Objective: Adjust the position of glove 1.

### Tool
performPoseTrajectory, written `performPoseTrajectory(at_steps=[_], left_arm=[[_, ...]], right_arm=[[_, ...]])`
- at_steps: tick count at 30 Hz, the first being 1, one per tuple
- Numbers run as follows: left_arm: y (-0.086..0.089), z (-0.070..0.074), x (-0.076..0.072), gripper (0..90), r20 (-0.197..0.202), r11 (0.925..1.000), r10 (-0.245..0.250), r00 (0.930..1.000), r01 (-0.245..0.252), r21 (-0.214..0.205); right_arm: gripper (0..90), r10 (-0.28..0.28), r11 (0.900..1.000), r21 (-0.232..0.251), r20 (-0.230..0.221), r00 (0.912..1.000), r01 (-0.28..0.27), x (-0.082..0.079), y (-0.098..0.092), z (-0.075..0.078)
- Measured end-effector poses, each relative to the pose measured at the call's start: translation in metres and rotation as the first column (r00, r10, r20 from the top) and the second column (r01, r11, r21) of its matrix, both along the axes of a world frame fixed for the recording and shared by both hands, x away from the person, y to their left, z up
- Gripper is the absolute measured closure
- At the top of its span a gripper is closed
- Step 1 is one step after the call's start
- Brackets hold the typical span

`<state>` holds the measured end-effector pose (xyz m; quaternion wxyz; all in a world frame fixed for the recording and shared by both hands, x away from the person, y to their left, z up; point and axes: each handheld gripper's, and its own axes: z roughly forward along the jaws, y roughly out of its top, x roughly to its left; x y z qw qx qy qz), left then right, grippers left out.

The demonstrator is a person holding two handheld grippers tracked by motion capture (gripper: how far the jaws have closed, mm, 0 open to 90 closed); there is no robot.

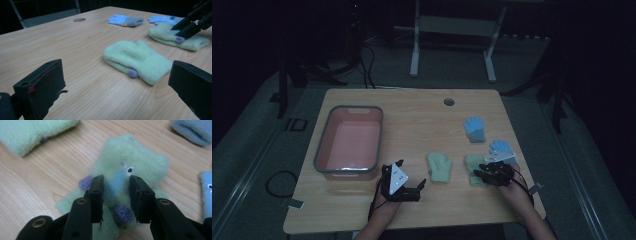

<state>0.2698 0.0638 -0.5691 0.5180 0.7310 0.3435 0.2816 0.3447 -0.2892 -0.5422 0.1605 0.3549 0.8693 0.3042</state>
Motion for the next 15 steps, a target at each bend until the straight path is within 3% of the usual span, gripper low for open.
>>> performPoseTrajectory(at_steps=[11, 15], left_arm=[[-0.0006, 0.0, -0.0004, 0.6, 0.004, 1.0, 0.001, 1.0, -0.001, 0.006], [-0.0004, 0.0001, -0.0003, 0.6, 0.003, 1.0, 0.001, 1.0, -0.001, 0.006]], right_arm=[[81.7, -0.078, 0.9962, 0.034, -0.061, 0.9951, 0.08, 0.0048, 0.0003, 0.0013], [83.7, -0.093, 0.9955, 0.015, -0.045, 0.9947, 0.093, 0.0034, 0.0036, 0.0081]])
